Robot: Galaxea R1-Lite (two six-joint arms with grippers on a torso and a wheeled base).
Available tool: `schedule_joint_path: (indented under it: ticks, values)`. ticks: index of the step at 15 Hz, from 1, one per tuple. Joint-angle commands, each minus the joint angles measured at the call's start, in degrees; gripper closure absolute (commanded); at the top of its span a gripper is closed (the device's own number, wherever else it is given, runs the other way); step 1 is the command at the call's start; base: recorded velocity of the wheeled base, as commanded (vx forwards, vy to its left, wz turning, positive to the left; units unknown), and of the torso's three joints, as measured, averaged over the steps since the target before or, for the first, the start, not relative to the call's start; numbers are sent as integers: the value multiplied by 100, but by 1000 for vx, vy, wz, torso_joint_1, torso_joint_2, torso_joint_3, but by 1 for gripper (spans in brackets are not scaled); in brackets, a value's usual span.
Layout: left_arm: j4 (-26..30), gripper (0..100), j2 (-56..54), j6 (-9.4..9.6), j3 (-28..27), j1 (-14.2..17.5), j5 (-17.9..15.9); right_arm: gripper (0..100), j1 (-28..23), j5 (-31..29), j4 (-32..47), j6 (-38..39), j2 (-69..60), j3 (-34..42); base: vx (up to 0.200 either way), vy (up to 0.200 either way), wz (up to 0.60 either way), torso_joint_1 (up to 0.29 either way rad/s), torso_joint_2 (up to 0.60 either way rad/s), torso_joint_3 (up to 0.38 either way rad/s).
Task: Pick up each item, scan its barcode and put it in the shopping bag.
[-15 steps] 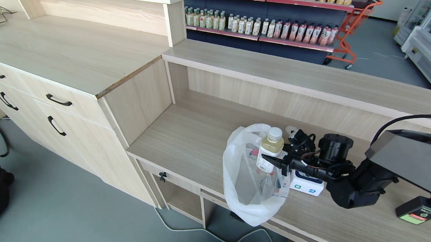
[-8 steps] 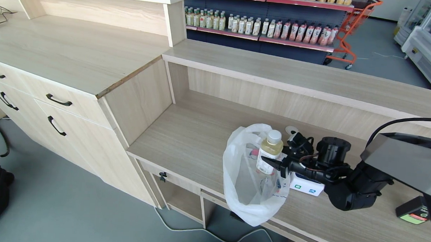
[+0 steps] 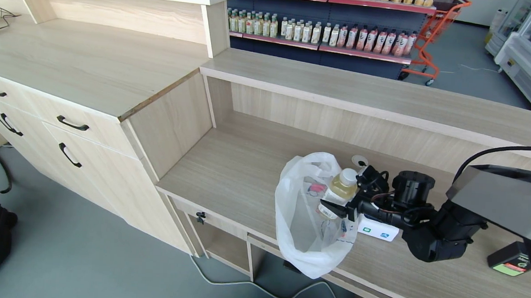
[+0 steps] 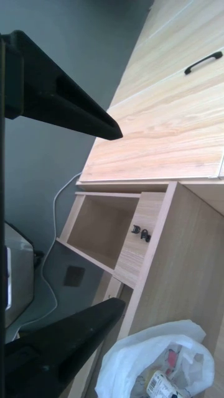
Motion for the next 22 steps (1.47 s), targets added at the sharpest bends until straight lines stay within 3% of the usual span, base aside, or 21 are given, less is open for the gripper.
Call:
schedule_joint_path:
  ticks: [1,4,6,7,11,13,15,17,19,20,22]
  values:
    - [-1,0,-2,-1,1,0,1,0,31,-10,111,25,-333,28,0,0,0,0,0,0]
    - [-1,0,-2,-1,1,0,1,0,127,8,286,-10,-1519,582,0,0,0,0,0,0]
    - [-1,0,-2,-1,1,0,1,0,-40,-28,401,-19,-2776,1557,0,0,0,0,0,0]
    - [-1,0,-2,-1,1,0,1,0,-242,-89,656,-45,-3189,1768,0,0,0,0,0,0]
    - [-1,0,-2,-1,1,0,1,0,-1437,-423,2906,-203,-4842,1856,0,0,0,0,0,0]
    - [-1,0,-2,-1,1,0,1,0,-2211,-546,3776,-687,-5316,1856,0,0,0,0,0,0]
    - [-1,0,-2,-1,1,0,1,0,-2729,-1662,4136,-907,-5501,1997,0,0,-600,2,7,5]
    - [-1,0,-2,-1,1,0,1,0,-3081,-2656,4382,-634,-5492,2032,0,0,-600,-7,0,5]
    - [-1,0,-2,-1,1,0,1,0,-3388,-4686,4655,-344,-5132,2032,0,0,-600,5,5,5]
    - [-1,0,-2,-1,1,0,1,0,-3511,-5073,4672,-186,-4877,2023,0,0,0,0,0,0]
    - [-1,0,-2,-1,1,0,1,0,-3793,-5275,4672,-36,-4367,1988,0,0,0,0,0,0]
